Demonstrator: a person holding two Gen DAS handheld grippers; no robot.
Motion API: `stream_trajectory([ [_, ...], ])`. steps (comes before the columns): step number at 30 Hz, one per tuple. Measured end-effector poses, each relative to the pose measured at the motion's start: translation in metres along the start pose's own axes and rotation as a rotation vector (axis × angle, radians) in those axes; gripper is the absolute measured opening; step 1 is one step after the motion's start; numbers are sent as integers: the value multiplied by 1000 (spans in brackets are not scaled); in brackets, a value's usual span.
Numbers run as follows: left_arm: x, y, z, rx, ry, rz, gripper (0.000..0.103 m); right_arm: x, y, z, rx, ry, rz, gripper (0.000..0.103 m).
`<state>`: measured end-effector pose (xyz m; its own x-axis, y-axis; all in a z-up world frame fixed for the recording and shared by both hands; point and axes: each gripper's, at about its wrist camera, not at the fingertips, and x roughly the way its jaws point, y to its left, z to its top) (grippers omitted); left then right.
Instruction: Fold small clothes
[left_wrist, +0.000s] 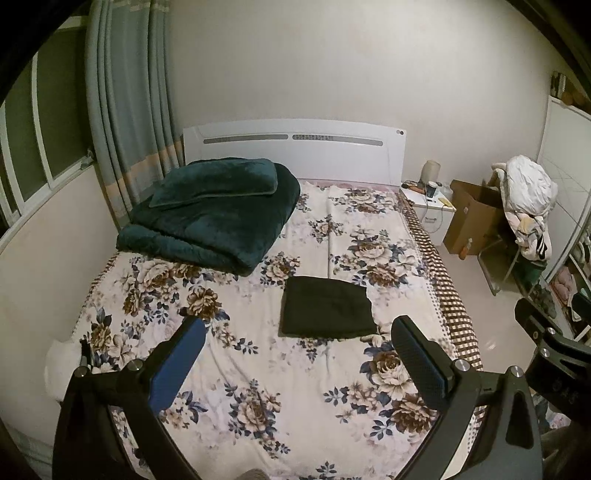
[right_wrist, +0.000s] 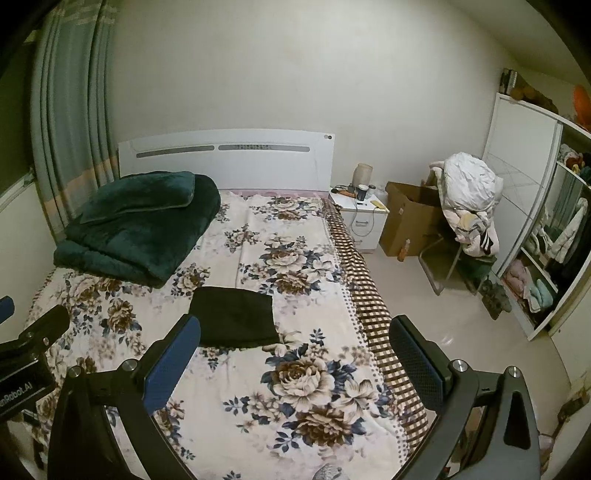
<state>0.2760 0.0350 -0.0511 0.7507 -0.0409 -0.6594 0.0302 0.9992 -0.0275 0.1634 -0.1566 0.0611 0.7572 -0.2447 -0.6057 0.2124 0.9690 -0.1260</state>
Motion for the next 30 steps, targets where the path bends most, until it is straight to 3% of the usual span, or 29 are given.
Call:
stream_trajectory([
  [30, -7, 0, 7, -1, -4, 3, 103, 5, -13, 5, 6, 4, 50, 103],
])
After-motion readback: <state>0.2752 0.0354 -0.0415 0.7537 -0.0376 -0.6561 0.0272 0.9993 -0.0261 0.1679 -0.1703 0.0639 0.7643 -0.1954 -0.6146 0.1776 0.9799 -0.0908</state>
